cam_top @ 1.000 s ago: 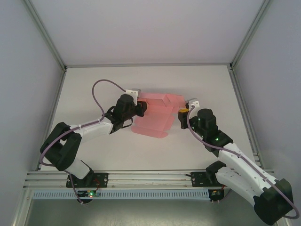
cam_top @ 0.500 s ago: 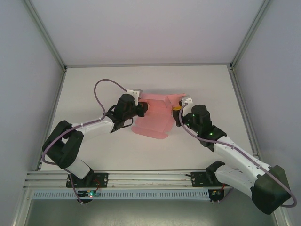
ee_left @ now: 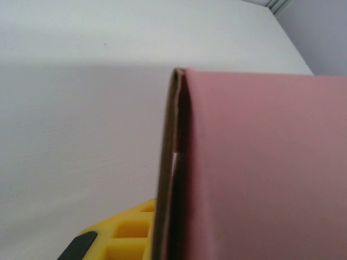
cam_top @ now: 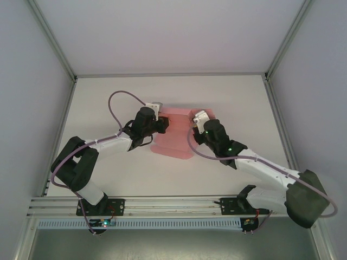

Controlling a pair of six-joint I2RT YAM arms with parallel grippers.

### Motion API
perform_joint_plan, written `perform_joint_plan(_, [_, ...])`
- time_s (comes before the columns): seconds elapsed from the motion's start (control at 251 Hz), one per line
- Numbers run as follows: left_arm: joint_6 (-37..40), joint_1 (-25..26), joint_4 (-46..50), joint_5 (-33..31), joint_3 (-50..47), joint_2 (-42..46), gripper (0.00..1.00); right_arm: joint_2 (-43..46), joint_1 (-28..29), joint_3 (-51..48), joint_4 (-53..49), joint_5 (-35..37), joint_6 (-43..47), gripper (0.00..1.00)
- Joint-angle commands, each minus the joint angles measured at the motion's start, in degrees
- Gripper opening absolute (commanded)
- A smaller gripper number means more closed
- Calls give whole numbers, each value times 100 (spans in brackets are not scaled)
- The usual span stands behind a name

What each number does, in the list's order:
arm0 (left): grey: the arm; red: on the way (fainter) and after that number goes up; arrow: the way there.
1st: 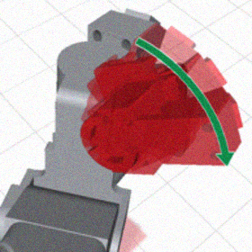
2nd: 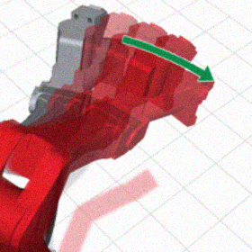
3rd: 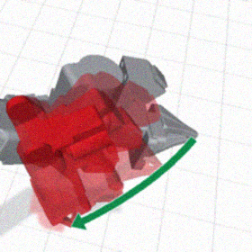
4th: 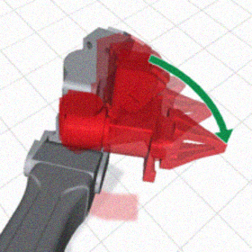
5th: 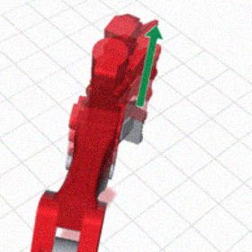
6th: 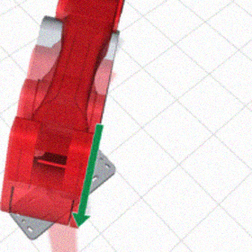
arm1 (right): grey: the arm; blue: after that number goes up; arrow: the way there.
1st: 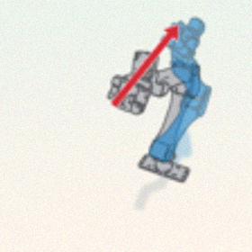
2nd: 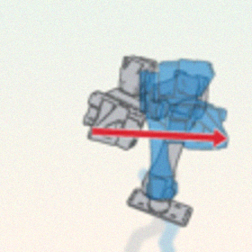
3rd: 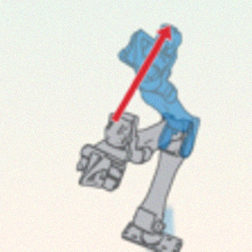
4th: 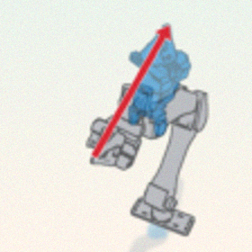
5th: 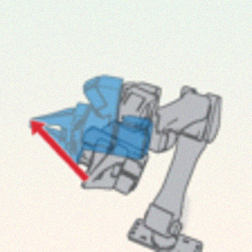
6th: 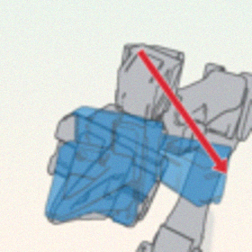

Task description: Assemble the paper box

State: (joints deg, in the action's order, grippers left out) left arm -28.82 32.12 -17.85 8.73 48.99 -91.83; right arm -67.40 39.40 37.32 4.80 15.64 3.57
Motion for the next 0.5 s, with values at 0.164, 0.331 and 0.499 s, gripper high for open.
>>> perform_joint_plan(0.164, [-155,150,-281,539,116,198,0,-885,374,562,-506,804,589,19])
perform_joint_plan(0.331, [-185,151,-263,498,98,248,0,-731,393,465,-392,822,601,19])
perform_joint_plan(0.499, [-172,148,-128,236,84,262,0,-57,385,302,-357,514,449,21])
